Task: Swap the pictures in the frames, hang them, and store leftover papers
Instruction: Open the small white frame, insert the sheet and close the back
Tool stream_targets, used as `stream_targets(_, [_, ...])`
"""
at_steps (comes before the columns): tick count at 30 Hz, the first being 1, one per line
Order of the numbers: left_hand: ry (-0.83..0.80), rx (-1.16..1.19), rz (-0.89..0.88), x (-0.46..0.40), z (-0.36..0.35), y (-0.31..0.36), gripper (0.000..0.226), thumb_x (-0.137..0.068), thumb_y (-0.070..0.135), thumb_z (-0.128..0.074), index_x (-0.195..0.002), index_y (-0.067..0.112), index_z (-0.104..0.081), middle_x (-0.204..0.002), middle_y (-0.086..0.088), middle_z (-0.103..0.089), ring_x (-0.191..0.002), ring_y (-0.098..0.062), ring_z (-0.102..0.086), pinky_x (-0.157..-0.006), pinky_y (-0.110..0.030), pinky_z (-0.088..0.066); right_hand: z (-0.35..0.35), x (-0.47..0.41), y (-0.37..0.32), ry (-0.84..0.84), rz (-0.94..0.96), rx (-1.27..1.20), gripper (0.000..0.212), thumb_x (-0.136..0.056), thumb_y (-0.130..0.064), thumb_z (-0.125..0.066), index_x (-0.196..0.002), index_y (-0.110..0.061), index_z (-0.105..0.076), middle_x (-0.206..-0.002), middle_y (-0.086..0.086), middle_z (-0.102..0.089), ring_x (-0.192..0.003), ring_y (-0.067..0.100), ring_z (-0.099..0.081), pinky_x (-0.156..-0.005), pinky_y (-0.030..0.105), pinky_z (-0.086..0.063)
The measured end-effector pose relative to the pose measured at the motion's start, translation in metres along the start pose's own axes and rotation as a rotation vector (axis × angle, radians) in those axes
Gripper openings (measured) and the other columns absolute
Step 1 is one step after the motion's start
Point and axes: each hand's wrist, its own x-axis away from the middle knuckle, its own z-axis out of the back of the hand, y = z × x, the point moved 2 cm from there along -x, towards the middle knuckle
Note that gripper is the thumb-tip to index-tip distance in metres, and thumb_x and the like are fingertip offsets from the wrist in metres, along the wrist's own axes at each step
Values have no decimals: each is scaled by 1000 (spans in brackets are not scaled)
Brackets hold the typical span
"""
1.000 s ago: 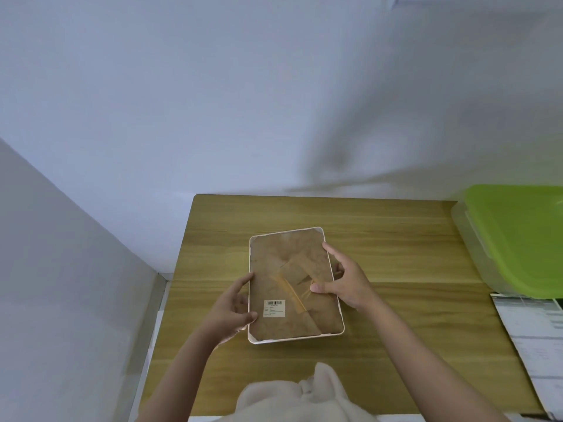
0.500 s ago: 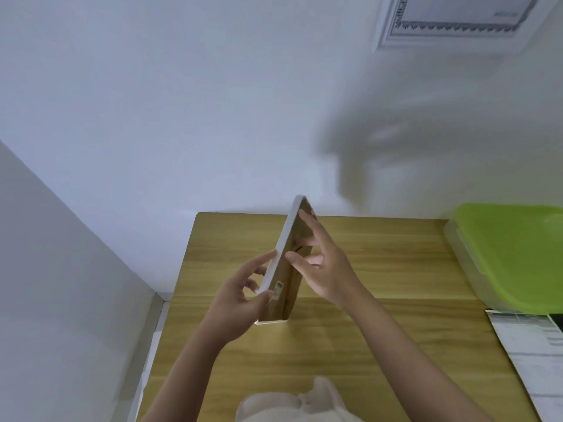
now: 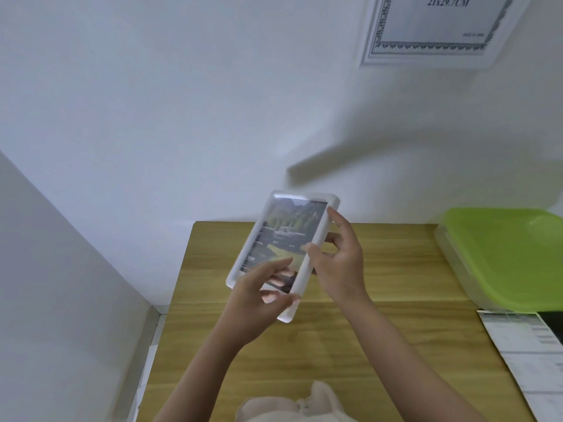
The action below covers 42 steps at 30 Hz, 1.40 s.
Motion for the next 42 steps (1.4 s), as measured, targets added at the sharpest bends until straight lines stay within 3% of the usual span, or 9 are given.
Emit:
stream_targets(3, [116,-315,-12,-2,13,-17,53,-72,40,-73,-122,34,-56,-121,17,-45,-113,-1,-40,-94,-18,-40,7,2,-1,16,-40,-78,62,-82,2,-62,-125,-41,-49,-104,6,-64,-84,18,-70,-60,33,-58])
stream_targets(9, [249,-295,109,1,35,-38,44,-84,24,-65,-124,35,-52,-120,7,-50,-116,-13,-45,-100,-37,-40,16,4,-9,-17,68,-56,56,-88,1,-57,-124,-42,-47,-105,6,-62,-73,12,-69,-53,23,-53])
stream_targets(15, [214,-52,69,-10,36,-22,43,-91,6,-53,-114,42,-59,-105,3,-67,-56,-6,-53,-49,-19,-40,33,-8,-18,18,124,-114,44,-91,2,-55,-127,-22,-50,-98,1,-63,-76,1,-65,-65,21,-56])
stream_targets(21, [126,119,-19,-31,20,17,52,-88,3,-58,-119,45,-56,-100,3,-63,-78,-35,-67,-68,-59,-52,70,-31,-28,131,140,-149,34,-93,-2,-54,-120,-22,-55,-94,-1,-61,-72,-4,-60,-62,13,-50])
stream_targets(27, [90,229,-73,-60,-19,57,55,-75,19,-66,-124,41,-54,-101,-13,-61,-84,-42,-64,-74,-56,-55,125,-54,-47,-16,143,-165,49,-93,-6,-53,-136,-29,-44,-92,0,-68,-79,7,-64,-70,21,-54])
stream_targets(30, [109,294,-113,-78,-50,81,56,-74,18,-67,-125,38,-55,-102,-16,-62,-82,-41,-64,-72,-48,-54,159,-65,-59,-125,170,-90,65,-93,-4,-52,-145,-34,-28,-88,-11,-65,-63,-4,-59,-63,9,-47])
stream_targets(34, [126,387,-149,-101,-99,113,57,-75,15,-70,-127,33,-55,-102,-15,-62,-78,-31,-64,-64,-50,-51,214,-85,-74,-132,172,-104,67,-92,-7,-55,-144,-42,-29,-97,-3,-73,-88,15,-67,-88,29,-53])
stream_targets(37, [133,418,-188,-115,-139,137,55,-80,4,-67,-127,29,-54,-97,-6,-63,-70,-16,-65,-52,-25,-48,259,-95,-77,-79,196,-114,62,-91,-8,-56,-137,-46,-38,-98,17,-70,-92,35,-64,-93,44,-50])
stream_targets(42, [122,435,-226,-136,-200,174,53,-82,-4,-60,-127,24,-53,-95,-3,-62,-66,-10,-66,-51,-15,-46,323,-106,-69,3,284,-129,58,-90,-9,-56,-134,-43,-41,-96,6,-74,-90,20,-67,-87,40,-51])
